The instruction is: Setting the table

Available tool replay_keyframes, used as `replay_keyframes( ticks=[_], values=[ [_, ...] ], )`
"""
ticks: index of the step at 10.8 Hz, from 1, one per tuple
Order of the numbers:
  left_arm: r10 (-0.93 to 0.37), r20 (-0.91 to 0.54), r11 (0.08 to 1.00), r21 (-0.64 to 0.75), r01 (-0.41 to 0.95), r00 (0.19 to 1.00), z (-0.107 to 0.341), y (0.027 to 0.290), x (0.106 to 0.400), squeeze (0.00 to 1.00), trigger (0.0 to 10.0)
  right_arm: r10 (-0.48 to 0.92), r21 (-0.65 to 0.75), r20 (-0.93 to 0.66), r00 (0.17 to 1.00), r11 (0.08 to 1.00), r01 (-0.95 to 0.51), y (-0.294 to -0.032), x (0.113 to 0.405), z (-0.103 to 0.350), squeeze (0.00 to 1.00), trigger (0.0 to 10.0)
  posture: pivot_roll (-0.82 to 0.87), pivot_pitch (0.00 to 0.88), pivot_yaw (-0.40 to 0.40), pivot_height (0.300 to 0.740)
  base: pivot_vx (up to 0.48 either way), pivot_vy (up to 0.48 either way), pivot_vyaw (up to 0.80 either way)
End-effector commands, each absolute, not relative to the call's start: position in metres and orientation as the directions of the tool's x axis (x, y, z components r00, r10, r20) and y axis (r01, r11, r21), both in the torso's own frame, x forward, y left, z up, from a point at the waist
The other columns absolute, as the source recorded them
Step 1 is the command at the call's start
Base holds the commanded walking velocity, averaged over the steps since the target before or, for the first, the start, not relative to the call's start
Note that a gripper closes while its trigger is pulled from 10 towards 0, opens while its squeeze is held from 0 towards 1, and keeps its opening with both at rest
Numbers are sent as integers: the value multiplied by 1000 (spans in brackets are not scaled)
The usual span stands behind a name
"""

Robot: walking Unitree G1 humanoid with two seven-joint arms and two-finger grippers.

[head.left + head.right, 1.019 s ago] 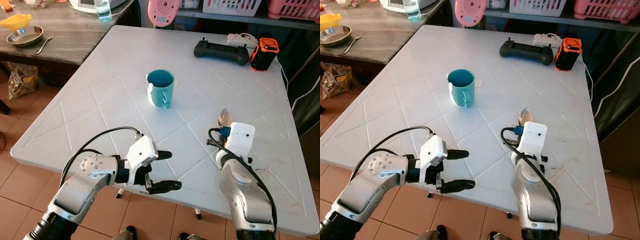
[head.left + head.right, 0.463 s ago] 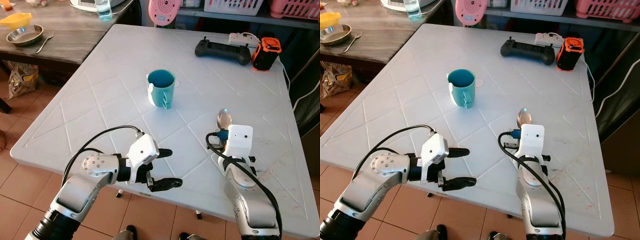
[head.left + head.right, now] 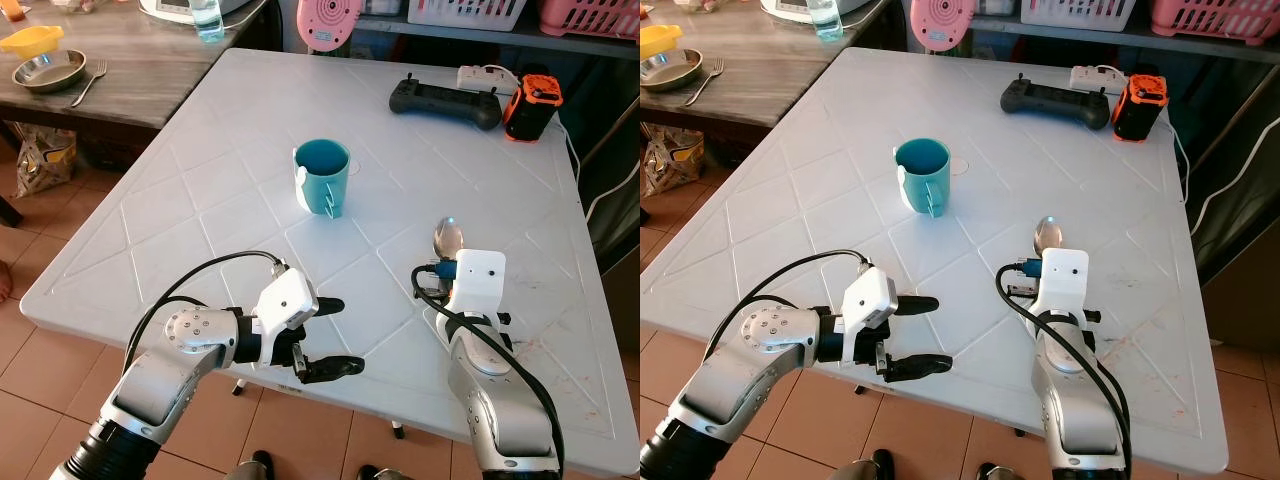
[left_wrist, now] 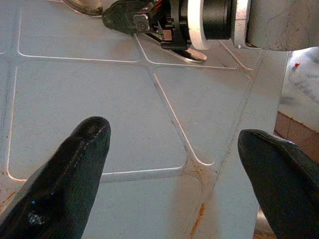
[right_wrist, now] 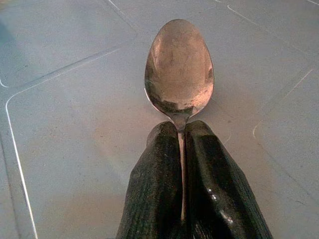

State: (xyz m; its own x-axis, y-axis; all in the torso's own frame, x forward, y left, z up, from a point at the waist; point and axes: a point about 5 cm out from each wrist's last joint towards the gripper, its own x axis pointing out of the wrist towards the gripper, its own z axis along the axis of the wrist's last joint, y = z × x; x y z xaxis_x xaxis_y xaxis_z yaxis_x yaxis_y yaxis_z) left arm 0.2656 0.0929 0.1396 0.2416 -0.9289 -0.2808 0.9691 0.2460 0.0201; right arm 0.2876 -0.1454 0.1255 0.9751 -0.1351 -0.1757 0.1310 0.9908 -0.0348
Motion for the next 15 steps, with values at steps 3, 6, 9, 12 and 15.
replay_keyframes(
  ticks=[3, 6, 9, 12, 15],
  values=[
    [-910, -224, 343, 63, 937, 349, 146, 89, 280, 0, 10000, -166, -128, -110, 980, 980, 152, -159, 271, 129, 0, 0, 131, 186, 29, 740, 0, 0, 0],
    [-901, -193, 382, 66, 922, 388, 148, 84, 287, 0, 10000, -170, -181, -65, 983, 971, 156, -173, 268, 136, 0, 0, 121, 192, 27, 740, 0, 0, 0],
    [-890, -160, 422, 75, 904, 428, 150, 84, 293, 0, 10000, -134, -232, -33, 990, 965, 123, -172, 264, 141, 0, 0, 117, 185, 28, 740, 0, 0, 0],
    [-808, -80, 571, 136, 809, 584, 158, 87, 311, 0, 10000, -87, -336, 89, 992, 935, 112, -176, 258, 159, 0, 0, 108, 176, 33, 740, 0, 0, 0],
    [-702, 18, 709, 111, 697, 712, 164, 89, 321, 0, 10000, -141, -308, 155, 978, 934, 184, -174, 258, 167, 0, 0, 107, 163, 17, 740, 0, 0, 0]
  ],
)
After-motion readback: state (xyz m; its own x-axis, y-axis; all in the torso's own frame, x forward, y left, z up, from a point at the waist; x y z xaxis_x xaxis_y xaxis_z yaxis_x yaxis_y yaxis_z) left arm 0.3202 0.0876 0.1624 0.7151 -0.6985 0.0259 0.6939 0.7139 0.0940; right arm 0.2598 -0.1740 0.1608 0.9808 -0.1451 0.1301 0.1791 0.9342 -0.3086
